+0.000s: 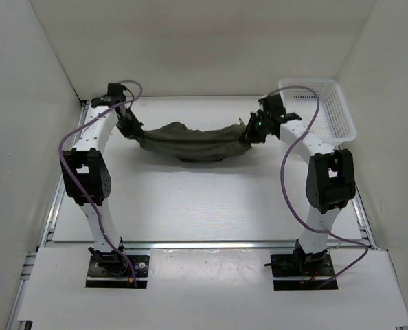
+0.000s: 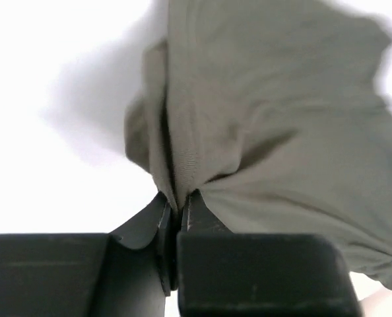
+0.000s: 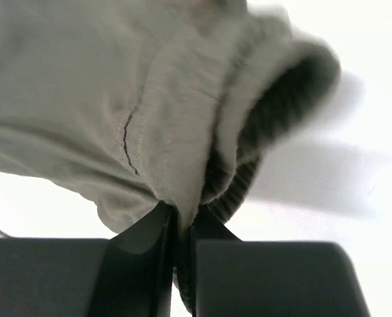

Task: Fold and stack the shorts
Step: Fold the shorts

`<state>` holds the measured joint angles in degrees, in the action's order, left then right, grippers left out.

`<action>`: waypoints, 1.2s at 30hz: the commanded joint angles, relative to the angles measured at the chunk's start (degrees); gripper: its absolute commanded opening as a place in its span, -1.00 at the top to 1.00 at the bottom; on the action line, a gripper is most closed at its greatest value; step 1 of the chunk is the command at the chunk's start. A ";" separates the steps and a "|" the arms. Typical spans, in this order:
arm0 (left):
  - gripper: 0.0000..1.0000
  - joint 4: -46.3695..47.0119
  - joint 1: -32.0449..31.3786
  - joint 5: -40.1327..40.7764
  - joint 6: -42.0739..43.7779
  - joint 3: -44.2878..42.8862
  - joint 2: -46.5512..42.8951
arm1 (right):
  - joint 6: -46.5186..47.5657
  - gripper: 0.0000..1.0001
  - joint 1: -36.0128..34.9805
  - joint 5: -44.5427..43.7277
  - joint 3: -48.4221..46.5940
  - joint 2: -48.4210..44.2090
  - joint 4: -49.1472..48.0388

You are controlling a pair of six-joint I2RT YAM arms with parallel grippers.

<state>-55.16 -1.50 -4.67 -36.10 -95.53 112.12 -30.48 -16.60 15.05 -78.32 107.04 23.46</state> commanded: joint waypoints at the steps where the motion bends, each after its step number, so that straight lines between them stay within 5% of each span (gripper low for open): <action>1: 0.79 -4.95 1.50 0.98 1.20 -12.64 -2.16 | 4.89 0.99 2.01 -4.24 -14.02 -1.66 7.44; 7: 0.79 -9.71 4.75 -1.57 2.35 -23.83 -6.11 | 7.62 0.99 3.59 -4.77 -25.39 -6.57 14.15; 19: 0.79 -10.41 7.03 -1.84 6.82 5.06 -36.14 | 10.44 0.99 3.59 -4.24 -5.53 -33.82 22.67; 24: 0.79 -13.83 7.56 -2.63 7.36 7.46 -44.69 | 9.05 0.99 3.59 -3.36 -3.59 -39.89 31.27; 36: 0.79 -9.72 6.33 -3.77 7.88 2.89 -34.34 | 5.78 0.99 3.59 -3.18 -2.18 -31.64 26.12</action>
<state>-68.93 3.62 -14.66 -30.26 -90.32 77.49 -26.15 -14.70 18.00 -79.66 75.09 51.92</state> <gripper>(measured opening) 0.162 0.137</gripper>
